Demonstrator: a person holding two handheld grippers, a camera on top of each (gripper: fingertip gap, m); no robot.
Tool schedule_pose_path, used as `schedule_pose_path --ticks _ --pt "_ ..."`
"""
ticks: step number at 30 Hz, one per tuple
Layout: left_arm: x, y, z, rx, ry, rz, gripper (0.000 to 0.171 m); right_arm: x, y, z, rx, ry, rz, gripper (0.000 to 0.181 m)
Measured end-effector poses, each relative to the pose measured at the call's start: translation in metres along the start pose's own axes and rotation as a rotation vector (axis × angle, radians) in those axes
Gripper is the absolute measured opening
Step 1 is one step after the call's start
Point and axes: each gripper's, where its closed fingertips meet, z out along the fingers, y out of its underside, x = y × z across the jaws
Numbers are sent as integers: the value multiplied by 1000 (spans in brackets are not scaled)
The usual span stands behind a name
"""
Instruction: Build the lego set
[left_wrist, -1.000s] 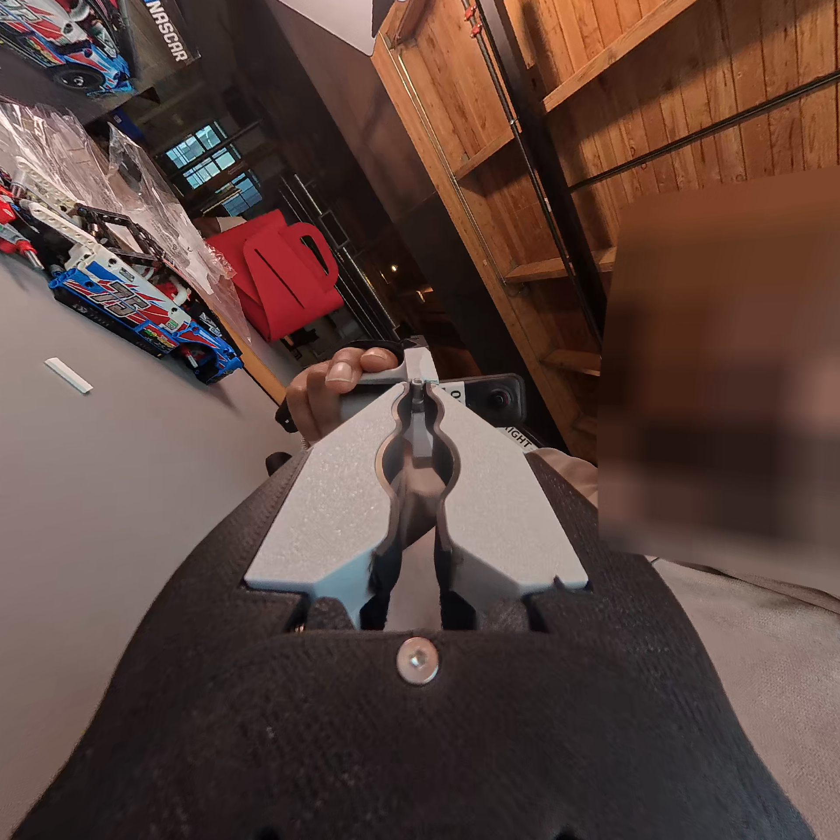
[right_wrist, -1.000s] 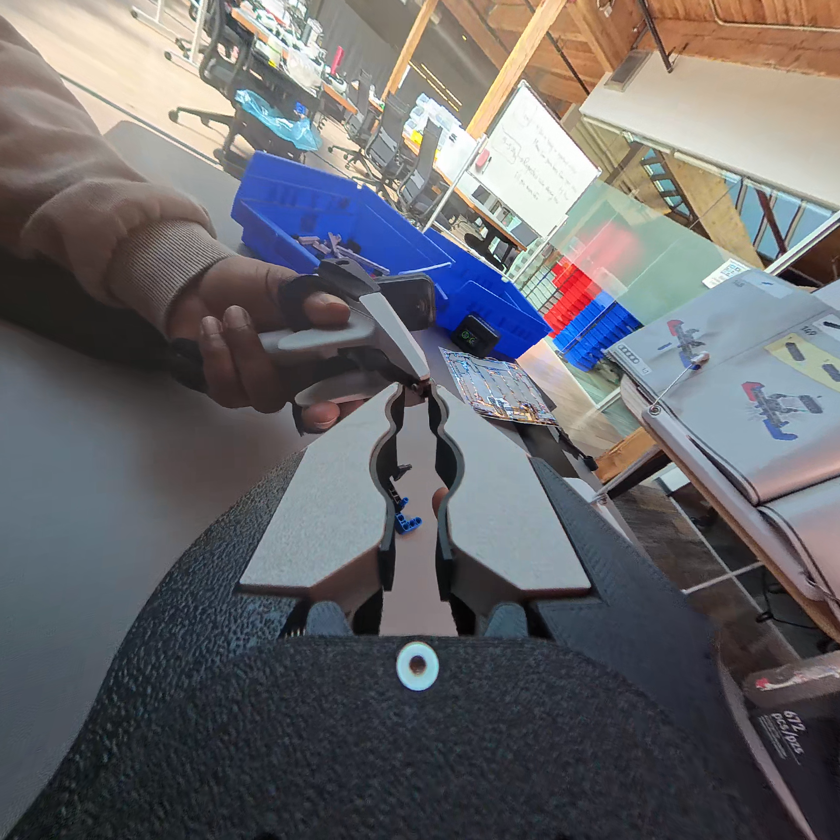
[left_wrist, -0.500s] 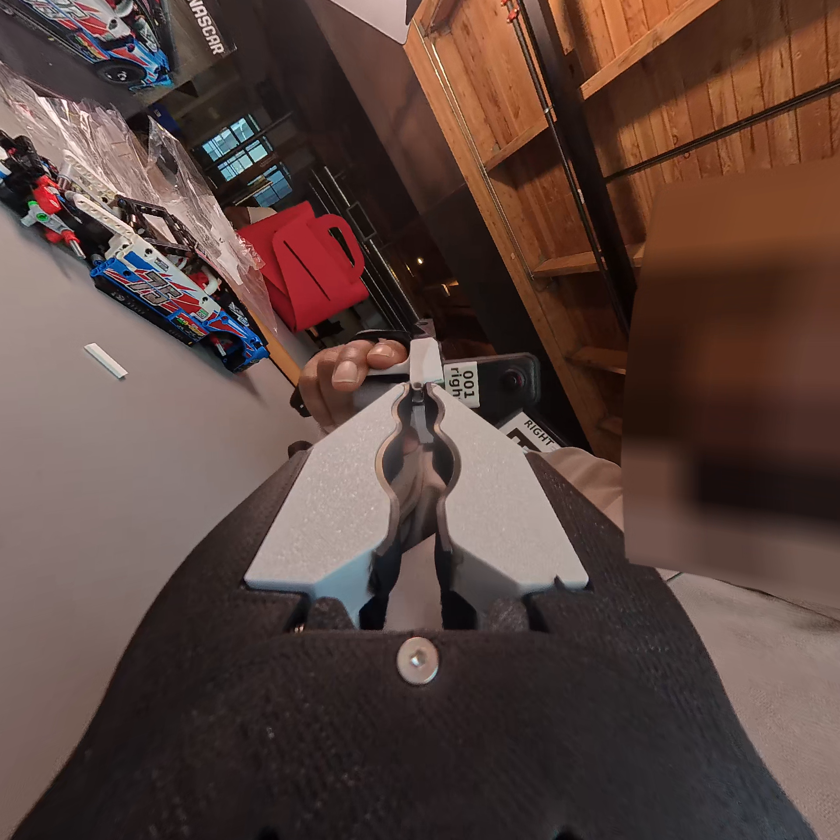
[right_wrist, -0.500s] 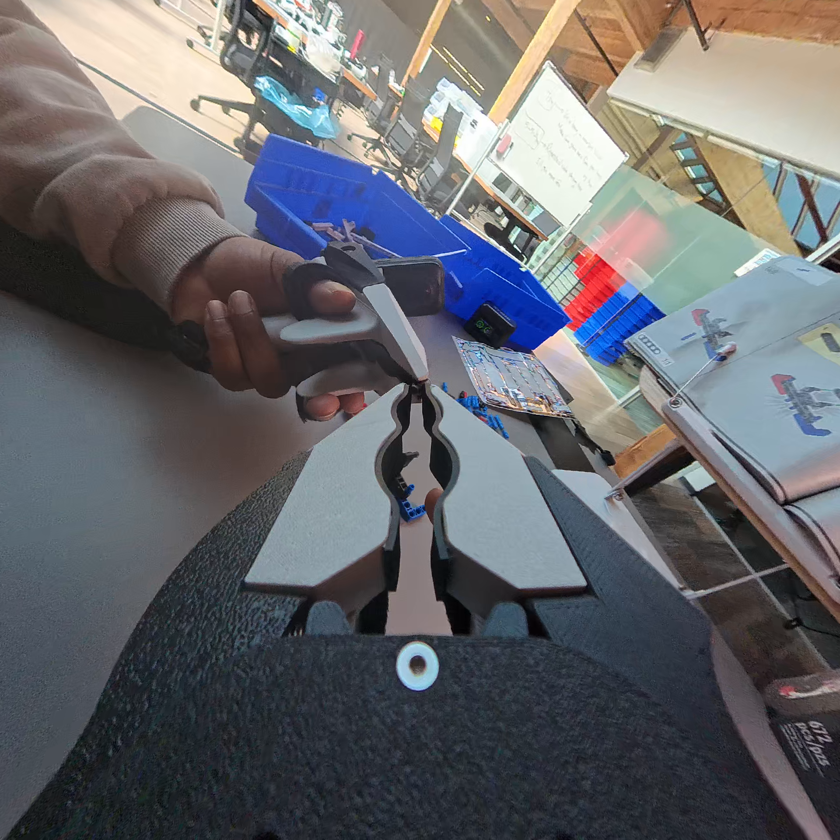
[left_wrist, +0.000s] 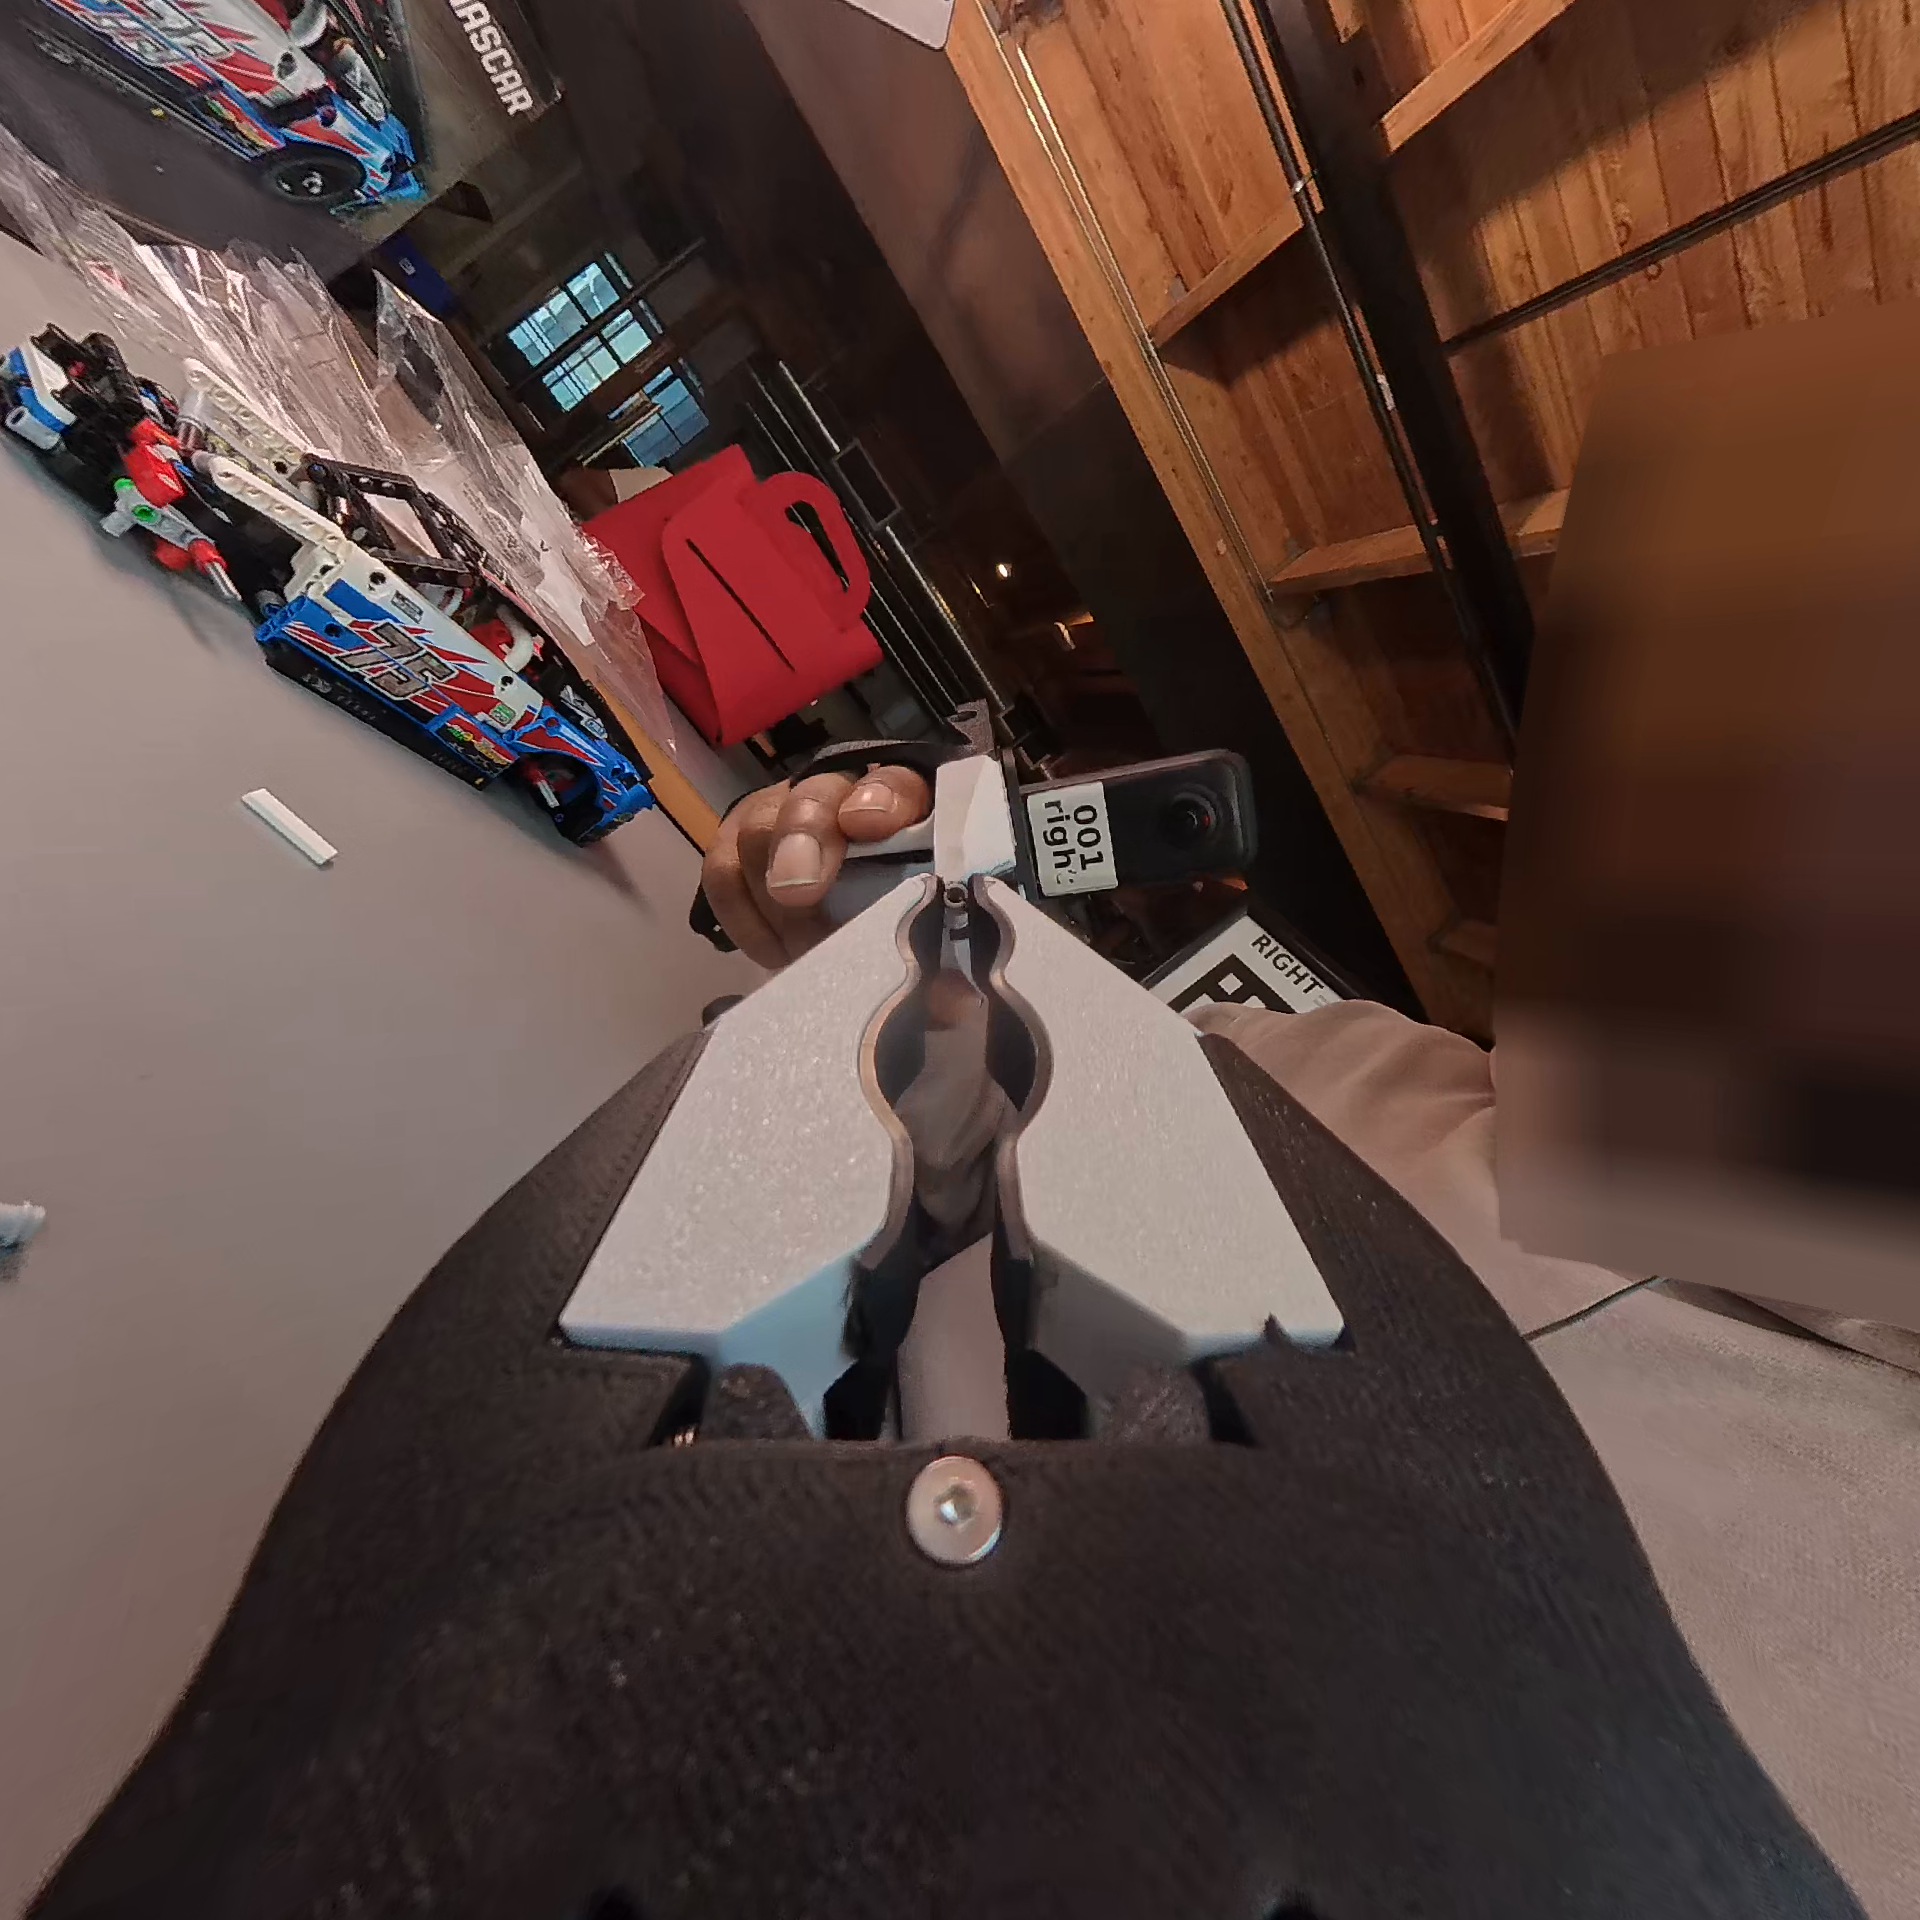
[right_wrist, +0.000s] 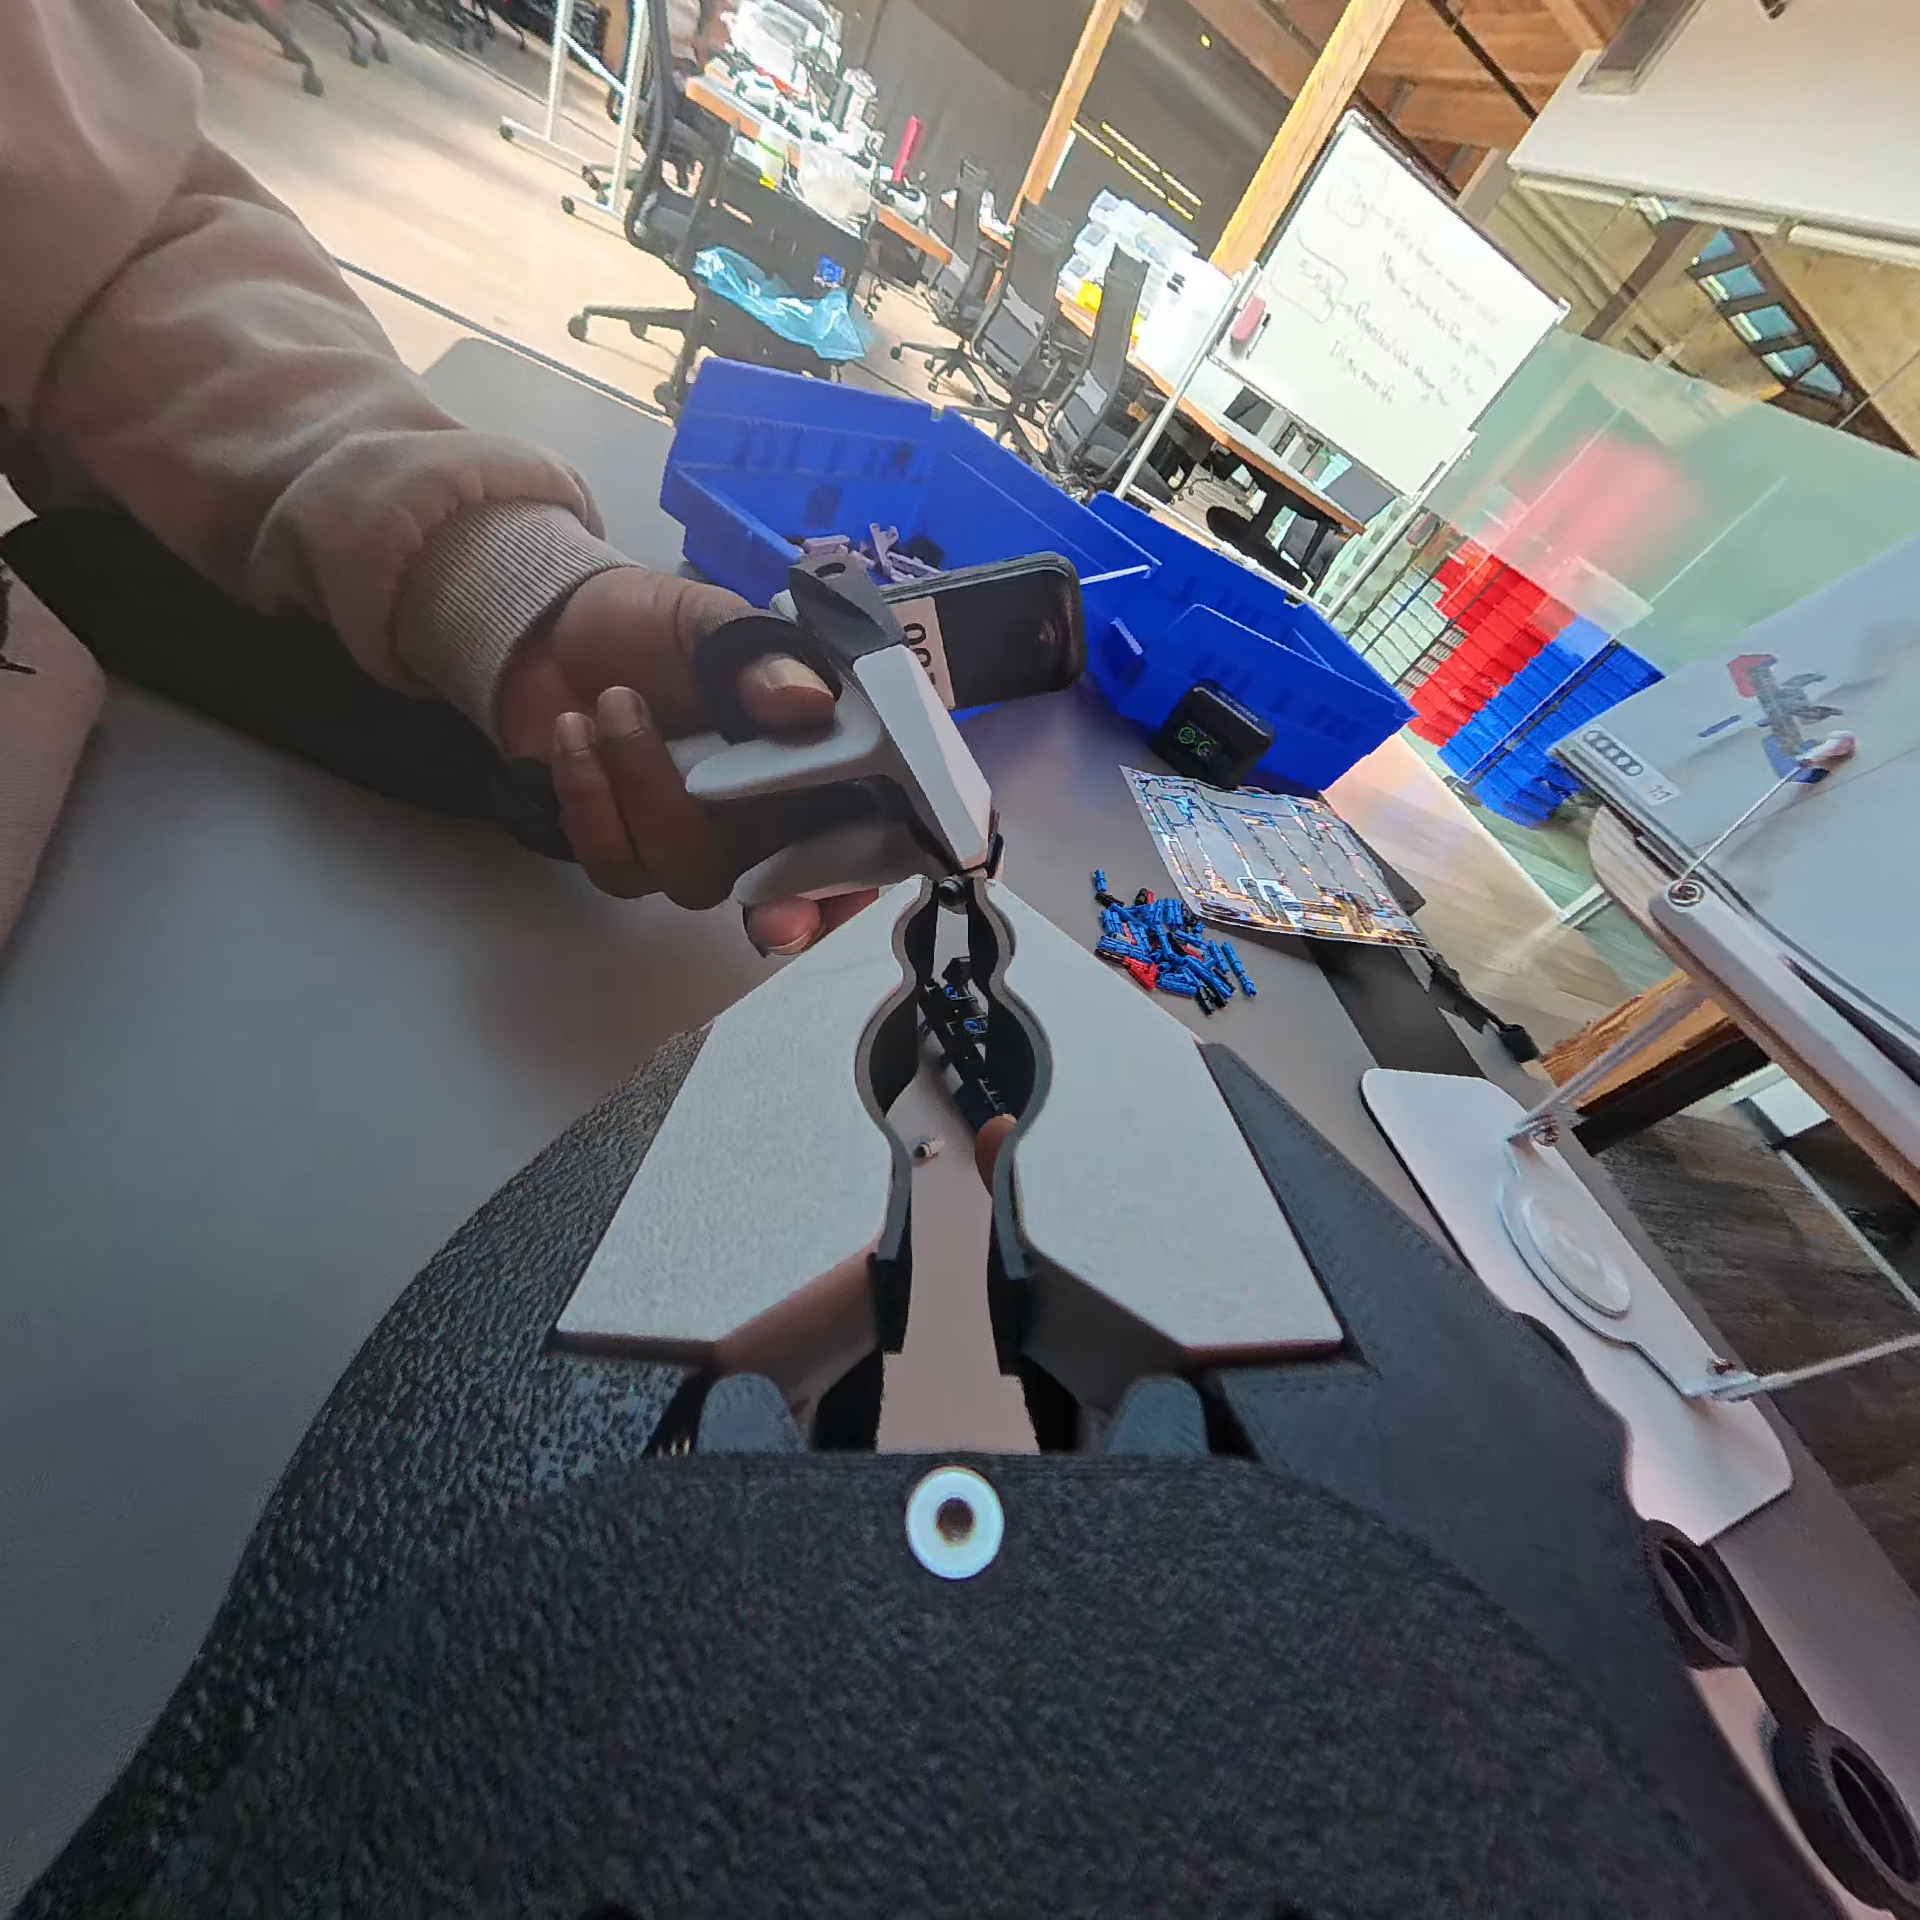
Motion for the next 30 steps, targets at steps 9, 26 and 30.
schedule_pose_path --ticks 9,26,30 --pt "-3 -12 -3 98 -8 -58 2 12 0 8 -25 168 -114 3" --pt "-81 79 -39 -895 -558 1035 22 22 67 -49 -271 36 308 3" --pt "-92 91 -42 -982 -578 1061 22 8 79 -55 -286 7 351 3"
